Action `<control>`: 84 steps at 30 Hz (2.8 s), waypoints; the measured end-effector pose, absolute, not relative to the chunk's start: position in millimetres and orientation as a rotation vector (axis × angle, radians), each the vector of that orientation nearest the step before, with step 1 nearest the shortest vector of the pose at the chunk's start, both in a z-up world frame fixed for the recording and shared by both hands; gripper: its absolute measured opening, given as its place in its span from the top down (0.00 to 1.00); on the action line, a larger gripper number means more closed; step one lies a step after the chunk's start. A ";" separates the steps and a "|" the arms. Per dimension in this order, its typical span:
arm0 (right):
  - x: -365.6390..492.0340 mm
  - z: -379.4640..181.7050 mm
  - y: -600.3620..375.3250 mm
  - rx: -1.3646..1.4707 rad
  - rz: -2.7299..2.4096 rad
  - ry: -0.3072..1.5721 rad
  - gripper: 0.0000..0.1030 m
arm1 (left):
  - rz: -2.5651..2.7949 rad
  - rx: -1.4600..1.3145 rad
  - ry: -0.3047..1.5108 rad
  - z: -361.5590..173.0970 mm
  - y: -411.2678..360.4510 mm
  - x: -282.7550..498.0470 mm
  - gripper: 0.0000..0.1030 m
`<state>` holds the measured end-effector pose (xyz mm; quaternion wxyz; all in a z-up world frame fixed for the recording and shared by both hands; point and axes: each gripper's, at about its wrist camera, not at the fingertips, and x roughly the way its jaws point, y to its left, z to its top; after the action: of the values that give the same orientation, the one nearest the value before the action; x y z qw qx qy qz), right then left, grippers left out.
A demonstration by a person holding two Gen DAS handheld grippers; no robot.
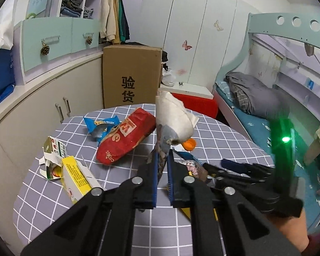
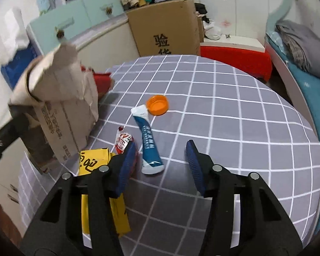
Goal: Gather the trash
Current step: 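Grasp the blue-white tube with the right gripper while the left gripper holds the paper bag, then carry the paper bag and tube over the bucket and open both grippers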
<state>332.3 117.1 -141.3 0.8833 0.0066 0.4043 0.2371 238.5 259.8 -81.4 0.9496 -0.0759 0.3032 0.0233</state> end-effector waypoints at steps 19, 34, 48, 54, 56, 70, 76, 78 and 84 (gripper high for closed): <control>292.6 -117.3 84.3 0.095 0.594 0.746 0.83 | 0.064 -0.176 0.514 -55.0 252.6 214.7 0.95; 203.2 -100.9 -94.8 0.397 0.500 0.589 0.83 | -0.220 -0.087 0.485 -23.1 95.1 174.8 0.95; 123.5 -214.9 -286.9 0.606 0.088 0.645 0.83 | -0.565 0.019 0.857 -153.3 -116.3 207.2 0.95; 117.8 -258.9 -321.6 0.676 -0.006 0.682 0.83 | -0.592 0.071 1.016 -223.3 -172.7 235.2 0.95; 116.9 -268.9 -331.6 0.687 -0.041 0.680 0.83 | -0.600 0.082 1.043 -236.3 -186.0 241.5 0.95; 127.3 -314.4 -356.6 0.743 -0.092 0.725 0.83 | -0.557 0.242 1.045 -277.2 -226.4 265.4 0.37; 129.2 -322.2 -351.6 0.748 -0.081 0.745 0.83 | -0.521 0.231 1.091 -288.5 -213.4 268.6 0.35; 130.4 -322.2 -349.4 0.748 -0.076 0.749 0.83 | -0.511 0.241 1.091 -288.9 -211.7 266.9 0.34; 134.5 -320.3 -343.9 0.742 -0.067 0.751 0.83 | -0.501 0.250 1.082 -285.2 -206.6 261.6 0.31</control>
<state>134.5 -343.9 -320.3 0.8633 0.3538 0.3584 -0.0318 261.6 -206.6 -285.2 0.8201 0.1173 0.5083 -0.2351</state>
